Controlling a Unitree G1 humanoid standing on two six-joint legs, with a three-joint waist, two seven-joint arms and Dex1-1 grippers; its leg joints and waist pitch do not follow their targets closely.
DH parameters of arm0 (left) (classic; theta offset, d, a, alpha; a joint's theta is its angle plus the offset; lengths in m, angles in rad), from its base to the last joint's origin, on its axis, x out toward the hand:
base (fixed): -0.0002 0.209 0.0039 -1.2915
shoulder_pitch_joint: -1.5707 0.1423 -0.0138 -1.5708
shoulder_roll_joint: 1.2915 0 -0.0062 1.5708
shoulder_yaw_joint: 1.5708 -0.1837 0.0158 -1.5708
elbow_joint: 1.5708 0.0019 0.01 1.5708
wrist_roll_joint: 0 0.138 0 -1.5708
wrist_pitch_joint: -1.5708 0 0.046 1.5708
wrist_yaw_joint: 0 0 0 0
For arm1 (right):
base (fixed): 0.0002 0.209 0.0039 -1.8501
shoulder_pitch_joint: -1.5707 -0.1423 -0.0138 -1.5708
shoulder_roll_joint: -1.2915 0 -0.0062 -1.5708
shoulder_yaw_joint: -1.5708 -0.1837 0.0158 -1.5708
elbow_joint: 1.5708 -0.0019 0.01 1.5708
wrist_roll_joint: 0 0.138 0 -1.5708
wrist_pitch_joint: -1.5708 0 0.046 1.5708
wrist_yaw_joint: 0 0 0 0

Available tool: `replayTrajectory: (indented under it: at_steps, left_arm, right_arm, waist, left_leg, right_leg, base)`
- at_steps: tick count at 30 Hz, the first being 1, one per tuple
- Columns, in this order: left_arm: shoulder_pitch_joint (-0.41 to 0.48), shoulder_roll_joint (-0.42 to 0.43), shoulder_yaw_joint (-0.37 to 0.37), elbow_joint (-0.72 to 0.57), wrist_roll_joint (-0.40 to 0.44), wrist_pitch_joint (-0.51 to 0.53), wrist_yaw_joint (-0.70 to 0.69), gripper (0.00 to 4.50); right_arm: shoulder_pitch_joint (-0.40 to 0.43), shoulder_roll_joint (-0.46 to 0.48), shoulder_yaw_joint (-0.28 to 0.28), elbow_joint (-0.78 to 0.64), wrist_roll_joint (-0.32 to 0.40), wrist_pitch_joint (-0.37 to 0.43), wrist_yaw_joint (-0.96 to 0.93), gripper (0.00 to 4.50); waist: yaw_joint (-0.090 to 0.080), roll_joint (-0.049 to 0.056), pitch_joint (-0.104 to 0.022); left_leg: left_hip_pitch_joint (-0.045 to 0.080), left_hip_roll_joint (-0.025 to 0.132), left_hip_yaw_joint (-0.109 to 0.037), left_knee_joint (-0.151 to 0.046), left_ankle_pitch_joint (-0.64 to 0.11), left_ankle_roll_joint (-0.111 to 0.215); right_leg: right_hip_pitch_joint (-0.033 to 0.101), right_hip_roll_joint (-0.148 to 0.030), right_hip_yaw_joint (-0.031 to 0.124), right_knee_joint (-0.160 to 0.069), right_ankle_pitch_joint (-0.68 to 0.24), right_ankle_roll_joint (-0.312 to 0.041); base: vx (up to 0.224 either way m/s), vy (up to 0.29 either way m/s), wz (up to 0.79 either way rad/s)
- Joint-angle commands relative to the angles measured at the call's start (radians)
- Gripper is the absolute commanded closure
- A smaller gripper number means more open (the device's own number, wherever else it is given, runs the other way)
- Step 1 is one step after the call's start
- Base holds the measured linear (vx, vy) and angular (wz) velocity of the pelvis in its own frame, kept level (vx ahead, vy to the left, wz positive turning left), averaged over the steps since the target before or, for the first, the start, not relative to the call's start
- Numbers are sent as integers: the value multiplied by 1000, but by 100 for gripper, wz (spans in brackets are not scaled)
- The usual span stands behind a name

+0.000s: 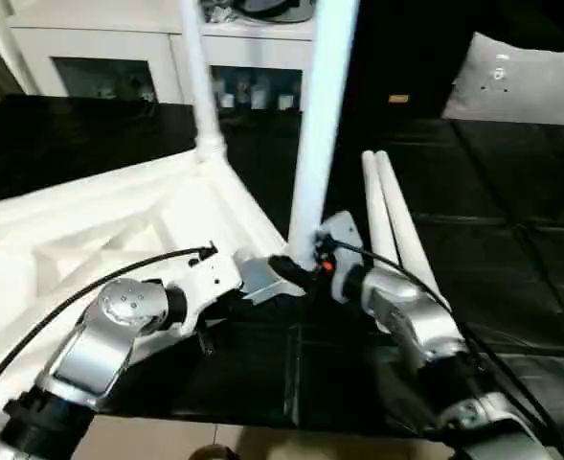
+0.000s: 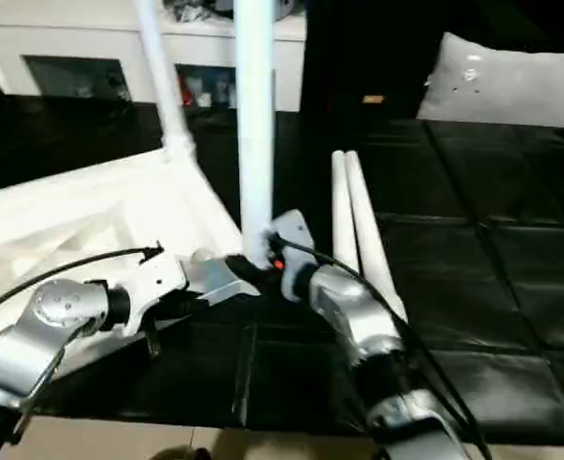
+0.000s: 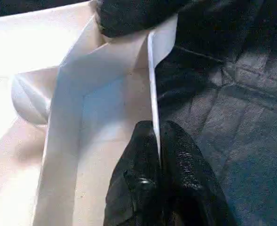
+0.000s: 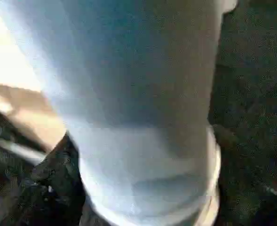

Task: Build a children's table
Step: Insert table leg to table base, then rotate leg to tighten

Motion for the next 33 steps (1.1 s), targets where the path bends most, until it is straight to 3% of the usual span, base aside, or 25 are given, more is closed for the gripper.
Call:
replayTrajectory:
  at_steps: [1, 6, 13, 17, 23, 26, 33]
  left_arm:
    - [-34, 31, 7, 29, 22, -49, 0, 450]
    - [-58, 53, -6, 114, 34, -115, -14, 450]
    - [-86, 73, -27, 198, 23, -235, -90, 450]
    - [-93, 81, -43, 221, 12, -283, -131, 450]
    - [-107, 82, -63, 240, -39, -363, -251, 450]
    - [-110, 80, -70, 234, -52, -380, -280, 450]
    - [-103, 73, -85, 194, -75, -381, -318, 450]
  right_arm:
    - [18, -39, -17, -24, -18, 16, 7, 47]
    - [42, -84, -17, -126, -13, 40, 34, 7]
    - [66, -185, -9, -278, -4, 50, 114, 7]
    - [62, -230, 7, -298, -22, 40, 152, 7]
    - [72, -317, 60, -338, 2, 27, 322, 7]
    - [68, -316, 74, -314, 2, -5, 358, 7]
    - [41, -281, 111, -243, -6, -25, 400, 54]
  waist:
    - [1, 15, -56]
    - [6, 15, -54]
    - [9, 16, -54]
    - [10, 16, -57]
    - [25, 13, -58]
    - [38, 14, -58]
    - [39, 11, -51]
  left_leg:
    - [30, 51, -23, -57, -181, -21]
    - [30, 53, -23, -57, -203, -24]
    - [30, 53, -23, -52, -200, -16]
    - [31, 54, -22, -49, -193, -15]
    - [31, 56, -19, -41, -165, 21]
    - [33, 59, -18, -40, -191, 17]
    - [34, 62, -21, -49, -271, -12]
  right_leg:
    - [32, -68, 30, -55, 153, -176]
    - [32, -71, 30, -55, 105, -168]
    - [33, -71, 31, -55, 107, -164]
    - [34, -71, 30, -51, 118, -185]
    - [35, -71, 28, -46, 160, -202]
    - [28, -75, 29, -46, 118, -216]
    - [23, -79, 32, -53, -36, -214]
  base:
    - [0, 0, 0]
    - [0, 0, 0]
    - [0, 0, 0]
    - [0, 0, 0]
    - [0, 0, 0]
    - [0, 0, 0]
    - [0, 0, 0]
